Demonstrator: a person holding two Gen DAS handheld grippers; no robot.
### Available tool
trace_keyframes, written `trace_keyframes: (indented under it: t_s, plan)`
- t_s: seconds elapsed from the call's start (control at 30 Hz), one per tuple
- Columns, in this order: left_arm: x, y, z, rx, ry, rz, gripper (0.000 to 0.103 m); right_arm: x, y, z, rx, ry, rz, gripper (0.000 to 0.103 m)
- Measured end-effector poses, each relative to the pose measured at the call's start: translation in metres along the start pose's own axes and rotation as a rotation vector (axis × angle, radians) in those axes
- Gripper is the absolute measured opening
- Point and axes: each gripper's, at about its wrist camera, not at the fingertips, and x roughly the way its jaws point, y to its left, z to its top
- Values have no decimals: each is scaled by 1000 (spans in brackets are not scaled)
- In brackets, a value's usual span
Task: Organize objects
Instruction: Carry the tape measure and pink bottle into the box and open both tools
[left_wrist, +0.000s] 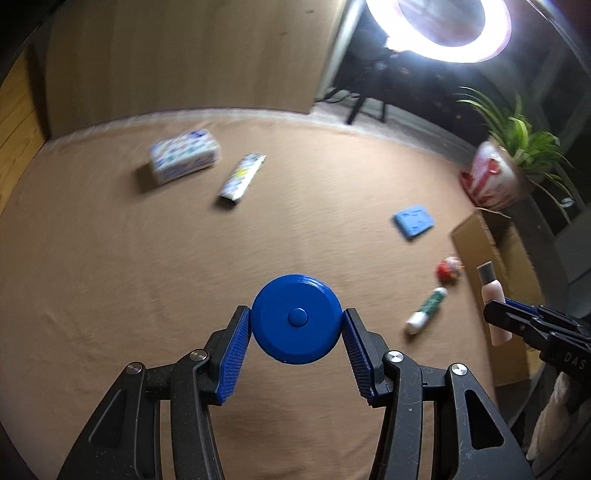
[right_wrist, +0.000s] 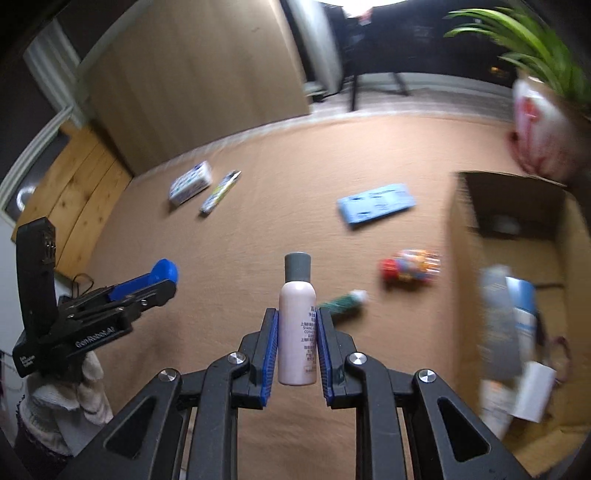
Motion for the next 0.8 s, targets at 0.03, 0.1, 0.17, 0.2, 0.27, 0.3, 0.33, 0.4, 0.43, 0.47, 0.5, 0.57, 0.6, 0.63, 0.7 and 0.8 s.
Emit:
trace_keyframes:
  t_s: [0.03,0.1,0.17,0.2,0.27,0.3,0.33,0.4,0.43,0.47,0.5,0.57,0.6,0.63,0.7,0.8]
  plan:
    - [-1,-8,2,13,-6,-7,54,-5,-8,-2,15,-9,-9,18]
    - [-4,-26,6,45,-13,-32,54,-18,-26,-5,53,-31,-34,18]
    - [-4,-44,10,76,-17,-55,54,-27,-41,-8,78,-48,-63,18]
    - [-4,-55,12,96,-19,-68,54,-34,-50,-10,90,-58,-79,18]
    - [-2,-76,15,132,-18,-97,54,-44,-66,-15,116,-70,-106,18]
    - [0,-88,17,149,-17,-111,54,-49,-74,-18,131,-76,-117,18]
    - [1,-99,17,164,-16,-124,54,-54,-82,-20,147,-81,-127,18]
    - [5,-124,18,204,-11,-153,54,-62,-97,-25,177,-91,-146,18]
    - [7,-135,18,222,-9,-165,54,-64,-102,-27,186,-93,-153,18]
    - [10,-149,18,243,-5,-178,54,-67,-107,-29,194,-95,-161,18]
    - [12,-162,18,263,-1,-192,54,-70,-114,-32,204,-97,-169,18]
    - [17,-185,18,295,5,-213,54,-74,-122,-36,217,-100,-180,18]
    - [20,-197,19,312,8,-226,54,-75,-126,-37,224,-100,-185,18]
    - [23,-205,19,323,11,-232,54,-77,-130,-39,232,-101,-192,18]
    - [30,-224,20,348,16,-244,54,-79,-137,-42,246,-103,-200,18]
    - [39,-247,22,378,25,-256,54,-80,-146,-45,262,-102,-211,18]
